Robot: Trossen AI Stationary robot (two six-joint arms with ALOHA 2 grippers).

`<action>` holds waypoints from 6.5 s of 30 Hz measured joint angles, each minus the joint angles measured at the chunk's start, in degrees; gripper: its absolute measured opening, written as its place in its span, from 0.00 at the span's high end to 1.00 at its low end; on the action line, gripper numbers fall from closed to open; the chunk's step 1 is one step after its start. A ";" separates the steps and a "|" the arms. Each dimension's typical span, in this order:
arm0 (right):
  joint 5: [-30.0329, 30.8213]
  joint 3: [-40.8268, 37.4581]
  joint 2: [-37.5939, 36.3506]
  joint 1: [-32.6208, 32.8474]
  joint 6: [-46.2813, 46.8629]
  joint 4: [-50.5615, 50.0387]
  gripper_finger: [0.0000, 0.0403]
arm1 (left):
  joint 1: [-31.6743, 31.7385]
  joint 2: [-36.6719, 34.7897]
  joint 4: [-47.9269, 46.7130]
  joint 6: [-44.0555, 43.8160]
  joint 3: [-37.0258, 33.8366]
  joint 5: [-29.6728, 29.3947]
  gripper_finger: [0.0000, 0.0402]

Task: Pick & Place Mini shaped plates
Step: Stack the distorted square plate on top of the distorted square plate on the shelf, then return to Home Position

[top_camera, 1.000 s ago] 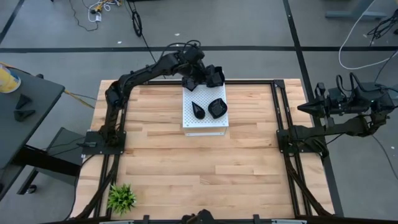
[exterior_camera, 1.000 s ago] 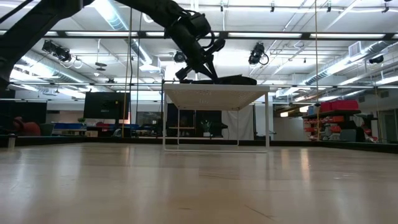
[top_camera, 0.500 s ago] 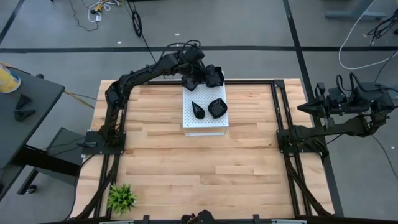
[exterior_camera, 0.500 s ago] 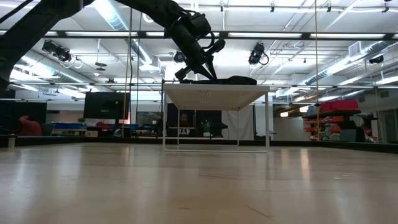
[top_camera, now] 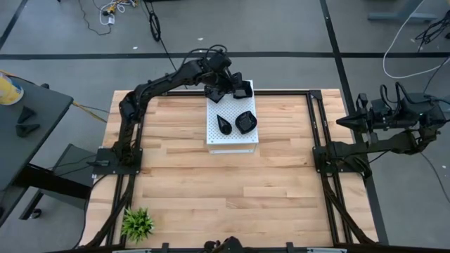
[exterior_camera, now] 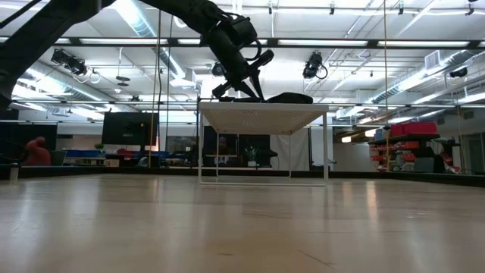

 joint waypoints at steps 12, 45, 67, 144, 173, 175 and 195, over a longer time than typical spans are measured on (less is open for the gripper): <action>0.01 0.00 0.00 0.01 -0.01 -0.01 0.95 | -0.15 0.54 -0.04 1.24 -0.02 0.98 0.83; 0.00 0.00 -0.02 0.02 -0.02 0.00 0.95 | -23.30 -0.14 -4.54 42.07 10.56 -12.28 0.99; 0.01 0.00 -0.02 0.01 -0.02 -0.01 0.95 | -32.01 -34.23 20.68 45.49 -42.11 -12.59 1.00; 0.02 0.00 -0.02 0.00 -0.02 0.00 0.95 | -32.26 -118.44 43.97 64.59 -112.43 -2.21 1.00; 0.00 0.00 0.00 0.00 -0.01 0.00 0.95 | -34.16 -117.16 44.18 56.97 -112.50 -4.22 0.95; 0.00 0.00 0.00 0.00 -0.02 -0.01 0.95 | -34.16 -117.16 44.18 56.95 -112.50 -4.22 0.95; 0.00 0.00 0.00 0.00 0.00 0.00 0.95 | -34.16 -117.16 44.20 57.02 -112.50 -4.22 0.95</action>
